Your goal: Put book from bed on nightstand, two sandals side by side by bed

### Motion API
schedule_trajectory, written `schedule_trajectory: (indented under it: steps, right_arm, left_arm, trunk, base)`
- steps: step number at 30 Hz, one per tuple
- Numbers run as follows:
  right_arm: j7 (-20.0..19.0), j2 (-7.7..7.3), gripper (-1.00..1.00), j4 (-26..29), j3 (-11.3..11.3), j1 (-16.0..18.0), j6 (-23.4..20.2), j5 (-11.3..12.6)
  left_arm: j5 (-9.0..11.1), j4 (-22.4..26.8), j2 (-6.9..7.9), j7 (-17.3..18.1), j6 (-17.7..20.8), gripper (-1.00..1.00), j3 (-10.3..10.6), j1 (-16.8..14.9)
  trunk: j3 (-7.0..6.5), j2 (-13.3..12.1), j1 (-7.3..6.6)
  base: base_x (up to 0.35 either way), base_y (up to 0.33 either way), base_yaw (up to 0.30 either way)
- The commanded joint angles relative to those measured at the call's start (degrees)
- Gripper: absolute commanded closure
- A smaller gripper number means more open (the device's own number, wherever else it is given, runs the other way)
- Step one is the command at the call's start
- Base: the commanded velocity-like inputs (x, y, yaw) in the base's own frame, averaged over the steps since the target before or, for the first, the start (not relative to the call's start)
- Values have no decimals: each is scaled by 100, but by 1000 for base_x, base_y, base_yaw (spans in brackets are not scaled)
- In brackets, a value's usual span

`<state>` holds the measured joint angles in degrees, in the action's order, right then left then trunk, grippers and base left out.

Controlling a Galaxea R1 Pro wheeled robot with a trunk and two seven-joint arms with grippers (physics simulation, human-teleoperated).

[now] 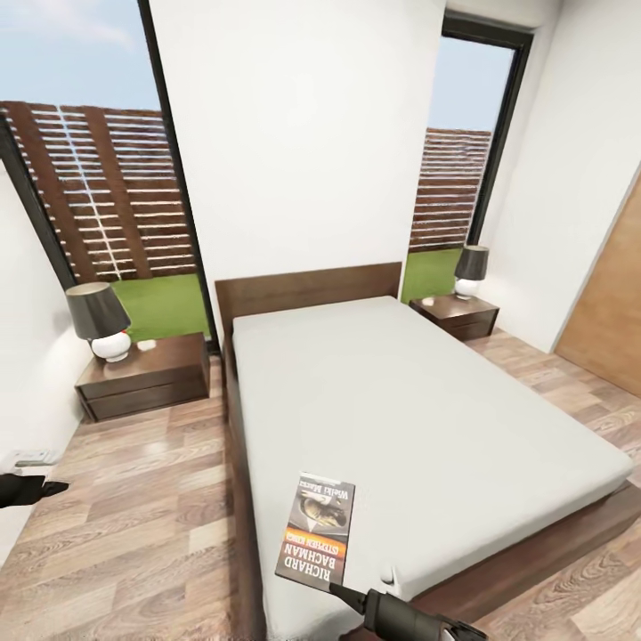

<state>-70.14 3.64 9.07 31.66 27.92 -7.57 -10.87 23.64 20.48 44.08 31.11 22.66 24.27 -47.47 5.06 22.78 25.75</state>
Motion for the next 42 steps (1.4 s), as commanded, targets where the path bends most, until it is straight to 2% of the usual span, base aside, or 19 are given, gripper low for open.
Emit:
schedule_trajectory:
  steps: [1, 42]
  right_arm:
    - [-26, 4, 100, 13, 52, 3, -61, -45]
    - [-26, 5, 100, 10, 51, 3, -60, -47]
  left_arm:
    - [53, 6, 5, 0, 46, -100, 25, -8]
    - [53, 25, 5, 0, 46, -100, 25, -8]
  trunk:
    - [20, 14, 4]
    - [308, 14, 4]
  base:
    - [0, 0, 181]
    - [0, 25, 188]
